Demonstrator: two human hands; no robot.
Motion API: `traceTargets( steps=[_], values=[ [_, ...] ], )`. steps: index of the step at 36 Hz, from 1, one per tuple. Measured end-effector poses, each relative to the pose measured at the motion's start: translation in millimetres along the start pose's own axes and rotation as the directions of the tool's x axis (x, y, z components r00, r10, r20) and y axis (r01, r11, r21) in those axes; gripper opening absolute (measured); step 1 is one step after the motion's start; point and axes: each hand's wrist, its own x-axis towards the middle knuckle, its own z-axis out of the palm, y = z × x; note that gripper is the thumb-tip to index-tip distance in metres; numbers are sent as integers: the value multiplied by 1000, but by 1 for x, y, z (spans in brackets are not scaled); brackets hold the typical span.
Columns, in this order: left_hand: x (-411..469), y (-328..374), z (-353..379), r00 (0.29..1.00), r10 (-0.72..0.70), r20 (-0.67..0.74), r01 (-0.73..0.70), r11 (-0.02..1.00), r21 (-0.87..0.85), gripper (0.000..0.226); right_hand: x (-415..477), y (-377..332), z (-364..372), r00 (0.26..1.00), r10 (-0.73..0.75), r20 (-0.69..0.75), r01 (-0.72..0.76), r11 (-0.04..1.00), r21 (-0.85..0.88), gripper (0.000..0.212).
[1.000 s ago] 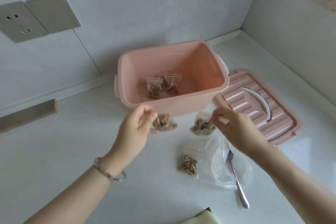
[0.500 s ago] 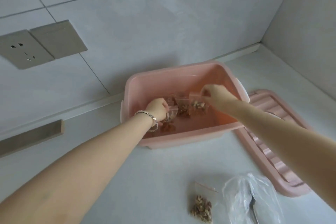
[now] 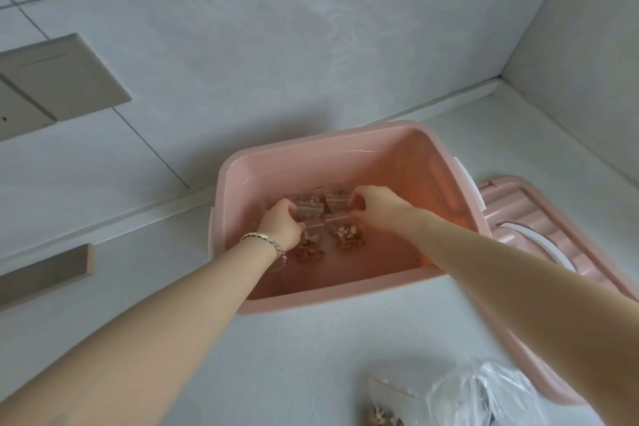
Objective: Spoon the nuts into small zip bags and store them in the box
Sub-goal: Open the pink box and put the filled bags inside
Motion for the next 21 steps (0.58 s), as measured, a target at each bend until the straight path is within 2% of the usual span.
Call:
traceTargets(
  steps=[3, 7, 9, 11, 13, 15, 18, 21],
  values=[
    [-30, 9, -16, 993, 117, 6, -117, 993, 28, 48, -24, -7, -12, 993, -35, -113, 36, 999, 10, 19],
    [-89, 5, -35, 927, 361, -106, -361, 932, 20, 24, -86, -23, -25, 943, -155, -294, 195, 974, 113, 15],
    [-118, -7, -38, 875, 459, -156, -452, 889, 80, 18, -125, -29, -24, 921, -212, -326, 265, 956, 129, 13],
    [-138, -23, -36, 827, 538, -164, -514, 841, 169, 22, -160, -31, -16, 913, -248, -324, 303, 944, 129, 12],
    [-147, -41, -30, 768, 621, -158, -558, 769, 311, 38, -186, -29, 0, 943, -225, -247, 265, 954, 141, 11],
    [-147, -57, -20, 728, 660, -185, -554, 726, 407, 41, -200, -22, 24, 986, -148, -78, 156, 982, 111, 13],
    [-146, -66, -10, 691, 675, -260, -551, 724, 414, 37, -203, -6, 64, 990, -18, 142, 26, 998, -57, 23],
    [-143, -68, -7, 660, 681, -317, -564, 728, 389, 35, -200, 9, 99, 963, 103, 250, -54, 979, -198, 37]
  ],
)
